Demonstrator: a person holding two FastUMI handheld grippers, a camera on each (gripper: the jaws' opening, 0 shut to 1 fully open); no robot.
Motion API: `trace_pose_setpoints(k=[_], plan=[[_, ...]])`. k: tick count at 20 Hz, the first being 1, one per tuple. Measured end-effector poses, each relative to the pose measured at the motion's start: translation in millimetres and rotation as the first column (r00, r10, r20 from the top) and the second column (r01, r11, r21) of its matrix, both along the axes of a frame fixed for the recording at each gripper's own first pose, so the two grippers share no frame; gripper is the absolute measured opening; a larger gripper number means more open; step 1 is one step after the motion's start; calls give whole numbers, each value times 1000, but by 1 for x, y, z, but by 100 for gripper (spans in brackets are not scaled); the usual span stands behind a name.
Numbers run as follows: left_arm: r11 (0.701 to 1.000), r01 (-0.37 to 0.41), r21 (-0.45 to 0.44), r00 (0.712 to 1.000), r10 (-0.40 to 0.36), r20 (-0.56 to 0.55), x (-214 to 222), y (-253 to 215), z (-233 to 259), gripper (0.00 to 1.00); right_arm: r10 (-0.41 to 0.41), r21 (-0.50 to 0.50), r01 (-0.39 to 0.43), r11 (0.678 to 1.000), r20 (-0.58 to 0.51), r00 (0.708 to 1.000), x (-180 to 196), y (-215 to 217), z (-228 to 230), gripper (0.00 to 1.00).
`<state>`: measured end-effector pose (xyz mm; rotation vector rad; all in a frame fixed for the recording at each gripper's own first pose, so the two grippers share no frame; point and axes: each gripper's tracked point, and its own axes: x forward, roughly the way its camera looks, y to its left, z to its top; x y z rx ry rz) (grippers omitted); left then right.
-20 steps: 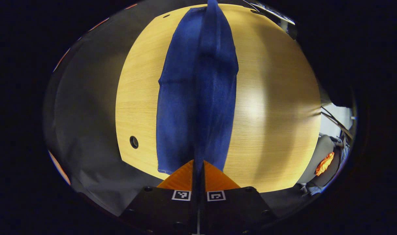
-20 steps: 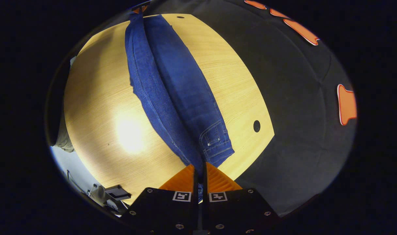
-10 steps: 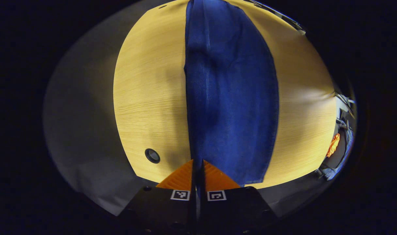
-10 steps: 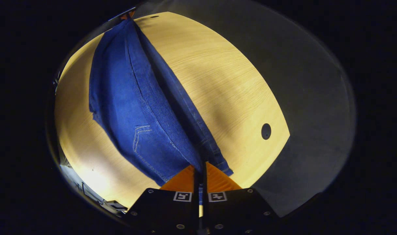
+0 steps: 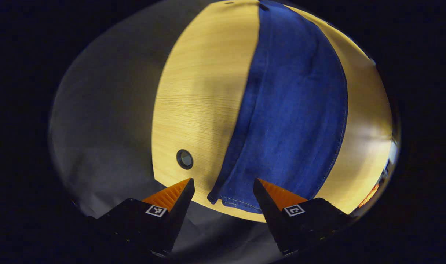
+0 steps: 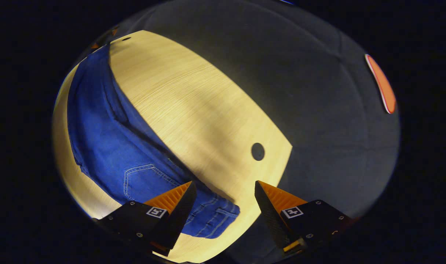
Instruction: Grasp the waist and the cuffs of the jeans and fold them to make the two legs overlap; first hold the waist and fold one-third of the jeans toward the cuffs, then hold the cuffs and fold the remaining one-third in the same direction to finish folding.
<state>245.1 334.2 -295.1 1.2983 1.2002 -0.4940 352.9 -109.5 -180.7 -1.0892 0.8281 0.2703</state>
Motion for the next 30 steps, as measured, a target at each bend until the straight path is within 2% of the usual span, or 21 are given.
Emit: trace_pose_setpoints(k=[2,4,6,8,10,12,14,15,16,18,19,20,21,22,23,24,26,27,29,30], plan=[[993,-67,-97,989,79,124,5,6,7,100,-22,45,19,999,74,997,-8,6,40,99],[976,-116,-185,956,160,247,7,10,24,99,-52,119,33,992,164,985,-5,11,73,99],[950,-121,-286,907,223,357,5,-8,52,99,-95,236,40,971,224,970,-14,25,107,99],[928,-108,-357,835,279,473,8,-22,80,99,-129,360,10,933,309,942,-23,43,142,99],[902,-68,-426,735,334,591,8,-38,110,99,-180,506,-32,862,363,914,-36,63,179,98],[859,-33,-511,643,410,647,0,-61,132,98,-239,646,-77,759,387,890,-35,63,198,98],[811,13,-585,558,480,677,-10,-78,158,98,-291,741,-121,660,401,868,-38,62,206,98],[786,42,-616,521,509,685,-18,-86,170,98,-319,768,-134,626,410,854,-40,60,211,100],[758,72,-648,495,537,683,-26,-94,178,98,-341,784,-144,604,418,842,-41,59,210,98],[703,131,-699,441,590,676,-37,-113,197,100,-382,804,-131,580,411,828,-43,58,209,97],[670,163,-725,430,613,663,-40,-128,204,98,-402,820,-114,561,390,828,-47,59,206,97],[643,193,-741,426,626,653,-43,-144,210,100,-426,838,-99,536,370,826,-46,59,201,97],[627,212,-749,415,637,650,-48,-157,215,98,-458,862,-79,500,341,821,-45,57,195,97],[616,222,-755,410,644,646,-53,-166,217,100,-492,890,-54,452,299,817,-45,55,188,97],[605,233,-761,408,650,641,-56,-176,220,98,-532,917,-28,398,256,807,-47,54,177,97],[588,243,-771,411,658,631,-59,-185,223,98,-578,945,4,328,197,792,-48,50,166,97],[555,256,-792,417,675,608,-65,-196,222,98,-661,982,54,179,79,746,-51,25,139,98],[548,259,-795,412,682,604,-71,-200,223,98,-695,990,77,115,25,718,-50,12,127,99],[543,254,-800,399,695,598,-81,-203,225,98,-736,989,146,18,-86,671,-52,-17,89,96],[541,248,-804,394,702,594,-84,-203,223,98,-748,983,183,-16,-133,650,-52,-27,69,96]])
